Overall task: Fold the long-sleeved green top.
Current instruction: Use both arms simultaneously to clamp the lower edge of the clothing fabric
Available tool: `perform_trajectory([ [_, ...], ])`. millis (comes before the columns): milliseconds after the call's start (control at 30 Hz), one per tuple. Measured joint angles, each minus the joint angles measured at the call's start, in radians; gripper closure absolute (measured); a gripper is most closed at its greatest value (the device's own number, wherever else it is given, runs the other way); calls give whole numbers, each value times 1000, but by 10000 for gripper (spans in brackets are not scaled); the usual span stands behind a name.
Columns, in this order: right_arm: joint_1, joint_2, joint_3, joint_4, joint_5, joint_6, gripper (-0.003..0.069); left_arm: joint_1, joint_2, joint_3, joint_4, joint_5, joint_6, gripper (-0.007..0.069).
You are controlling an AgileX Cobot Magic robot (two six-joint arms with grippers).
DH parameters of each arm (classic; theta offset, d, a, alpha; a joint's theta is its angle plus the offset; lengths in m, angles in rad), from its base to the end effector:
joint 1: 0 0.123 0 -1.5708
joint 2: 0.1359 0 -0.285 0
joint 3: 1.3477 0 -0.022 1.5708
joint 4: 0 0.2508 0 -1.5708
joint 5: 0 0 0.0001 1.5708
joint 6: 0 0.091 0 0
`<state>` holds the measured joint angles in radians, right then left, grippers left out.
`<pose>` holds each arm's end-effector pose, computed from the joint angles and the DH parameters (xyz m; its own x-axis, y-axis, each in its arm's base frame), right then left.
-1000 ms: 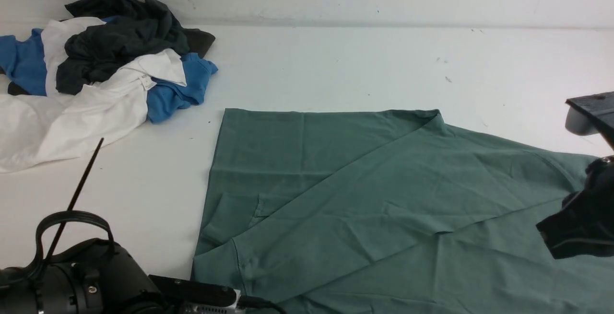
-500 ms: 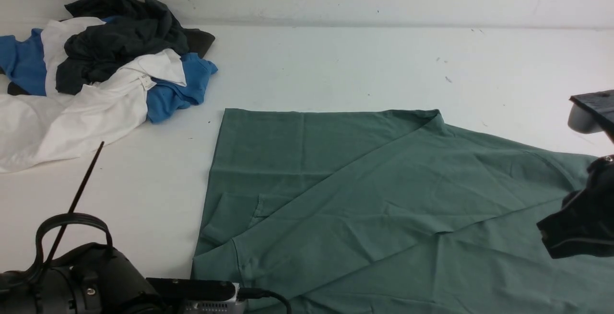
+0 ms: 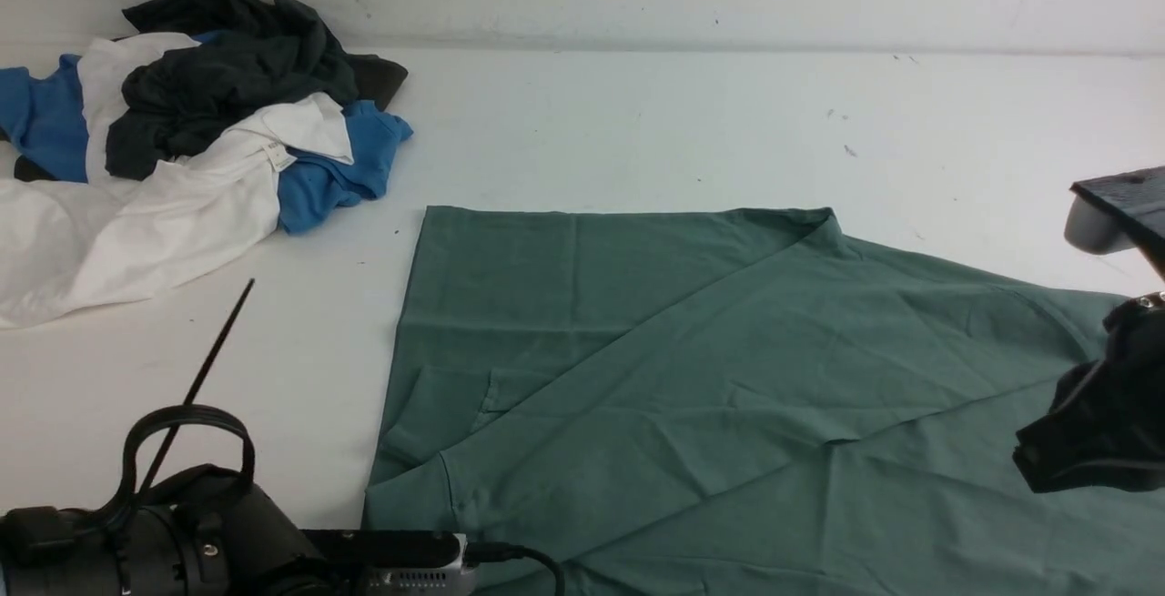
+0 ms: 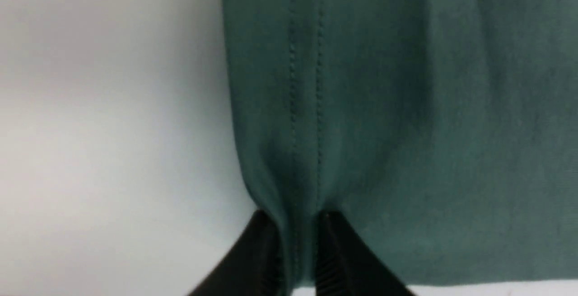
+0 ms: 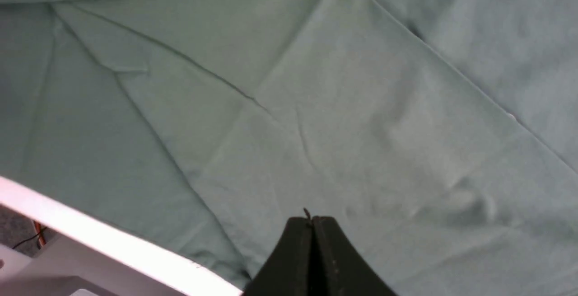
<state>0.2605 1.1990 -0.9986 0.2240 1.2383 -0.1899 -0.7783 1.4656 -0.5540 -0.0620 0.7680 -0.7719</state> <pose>0.1932 0.0713 0.3069 -0.9008 -0.3569 -0.2473 -0.4042 0.8973 0.1772 0.1348 -0.1384 0.1478 -0.9982 -0.0383 0.0455 -0.0390 0.9991 -0.0144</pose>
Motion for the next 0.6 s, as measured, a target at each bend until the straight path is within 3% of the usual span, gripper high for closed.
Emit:
perform_trajectory([
  [33,0,-10,0,5,0,-20,673,0,-4,0,2,0,0,587],
  [167,19,-49,25,4,-1,-76,673,0,-45,6,22,26,0,608],
  [433,263,-83,232,18,-2,-97,663,38,-227,8,87,134,-35,608],
  [600,434,-83,393,-10,-71,-60,550,91,-242,16,100,162,-36,608],
])
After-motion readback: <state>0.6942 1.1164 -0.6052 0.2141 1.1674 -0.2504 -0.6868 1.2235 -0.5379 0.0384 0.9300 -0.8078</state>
